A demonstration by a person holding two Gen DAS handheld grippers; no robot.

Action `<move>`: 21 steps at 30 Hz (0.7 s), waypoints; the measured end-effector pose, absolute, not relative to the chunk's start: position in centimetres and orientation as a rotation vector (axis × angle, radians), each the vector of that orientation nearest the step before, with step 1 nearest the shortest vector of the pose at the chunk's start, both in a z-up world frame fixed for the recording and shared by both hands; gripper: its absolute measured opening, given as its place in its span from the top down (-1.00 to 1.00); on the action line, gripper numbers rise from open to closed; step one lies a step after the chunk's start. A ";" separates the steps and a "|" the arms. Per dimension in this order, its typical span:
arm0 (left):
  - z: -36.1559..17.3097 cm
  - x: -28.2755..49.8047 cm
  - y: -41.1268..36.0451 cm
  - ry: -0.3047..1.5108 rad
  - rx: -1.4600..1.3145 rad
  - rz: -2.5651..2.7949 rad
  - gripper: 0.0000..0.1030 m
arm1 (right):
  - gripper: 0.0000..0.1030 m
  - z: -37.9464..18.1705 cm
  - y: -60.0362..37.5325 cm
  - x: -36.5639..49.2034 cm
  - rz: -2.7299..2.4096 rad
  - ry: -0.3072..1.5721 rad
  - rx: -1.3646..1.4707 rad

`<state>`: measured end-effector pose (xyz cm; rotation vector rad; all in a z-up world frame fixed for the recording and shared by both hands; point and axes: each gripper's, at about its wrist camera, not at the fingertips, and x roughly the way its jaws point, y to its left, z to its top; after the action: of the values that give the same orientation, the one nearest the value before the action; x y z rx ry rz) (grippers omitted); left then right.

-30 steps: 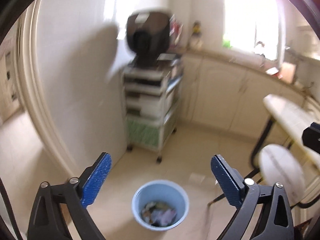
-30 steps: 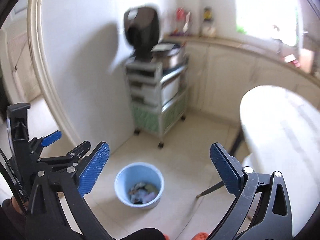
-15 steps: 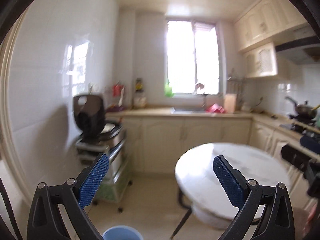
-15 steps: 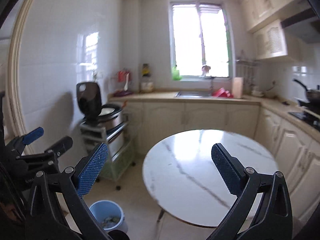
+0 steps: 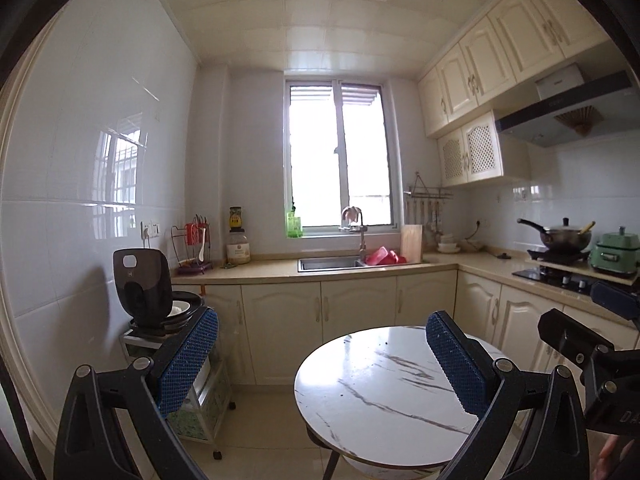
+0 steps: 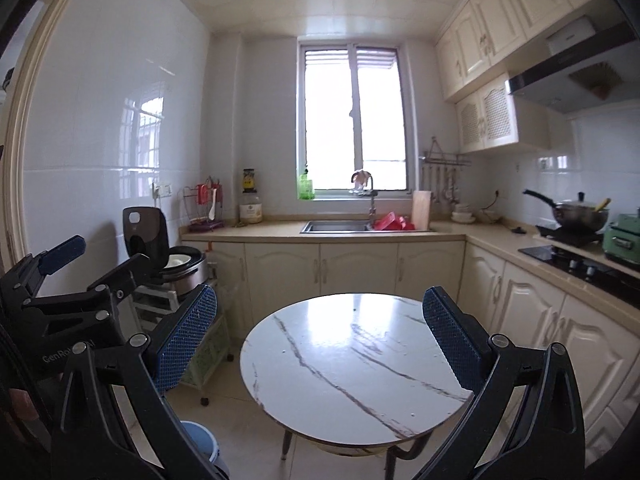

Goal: Collect trash

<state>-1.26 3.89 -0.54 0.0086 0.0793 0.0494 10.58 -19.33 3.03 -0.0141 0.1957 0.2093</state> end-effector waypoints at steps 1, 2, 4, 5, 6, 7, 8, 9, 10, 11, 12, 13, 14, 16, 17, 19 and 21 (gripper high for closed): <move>-0.5 -1.8 3.9 0.074 0.006 0.044 -0.99 | -1.00 3.3 -19.6 10.3 0.210 0.191 -0.011; -0.5 -2.3 3.8 0.066 0.007 0.038 -0.99 | -1.00 3.5 -19.7 9.8 0.205 0.180 -0.007; -0.6 -2.9 3.6 0.056 0.014 0.033 -0.99 | -1.00 3.8 -20.0 9.3 0.201 0.172 -0.009; -0.6 -3.5 3.5 0.050 0.016 0.035 -0.99 | -1.00 3.9 -20.0 9.1 0.203 0.170 -0.010; -0.7 -3.9 3.5 0.045 0.016 0.036 -0.99 | -1.00 4.0 -20.2 8.8 0.204 0.163 -0.009; -0.9 -3.6 3.4 0.043 0.018 0.034 -0.99 | -1.00 4.1 -20.2 8.6 0.202 0.159 -0.009; -0.9 -4.1 3.3 0.041 0.019 0.031 -0.99 | -1.00 4.2 -20.2 8.4 0.202 0.157 -0.011; -1.0 -4.5 3.3 0.039 0.022 0.027 -0.99 | -1.00 4.2 -20.2 8.2 0.203 0.157 -0.012; -0.8 -4.2 3.2 0.039 0.024 0.025 -0.99 | -1.00 4.3 -20.2 8.0 0.203 0.153 -0.014; -0.9 -4.2 3.2 0.040 0.027 0.024 -0.99 | -1.00 4.2 -20.1 7.8 0.202 0.148 -0.013; -1.1 -4.5 3.2 0.042 0.034 0.020 -0.99 | -1.00 4.2 -20.1 7.7 0.200 0.143 -0.012; -1.2 -4.6 3.2 0.041 0.038 0.022 -0.99 | -1.00 4.3 -20.1 7.7 0.198 0.142 -0.012; -1.2 -4.5 3.2 0.039 0.040 0.028 -0.99 | -1.00 4.3 -20.1 7.7 0.197 0.144 -0.013; -1.2 -4.7 3.1 0.040 0.046 0.039 -0.99 | -1.00 4.1 -20.2 7.9 0.194 0.148 -0.016; -1.3 -4.8 3.1 0.041 0.046 0.041 -0.99 | -1.00 4.1 -20.3 8.0 0.192 0.149 -0.016; -1.4 -5.0 3.2 0.044 0.041 0.041 -0.99 | -1.00 4.0 -20.4 8.1 0.191 0.149 -0.017; -1.2 -4.9 3.1 0.046 0.039 0.041 -0.99 | -1.00 3.9 -20.4 8.1 0.190 0.151 -0.021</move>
<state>-4.92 3.12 -1.23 0.0393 0.0460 0.0414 8.12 -20.36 3.88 -0.0210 0.1510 0.1897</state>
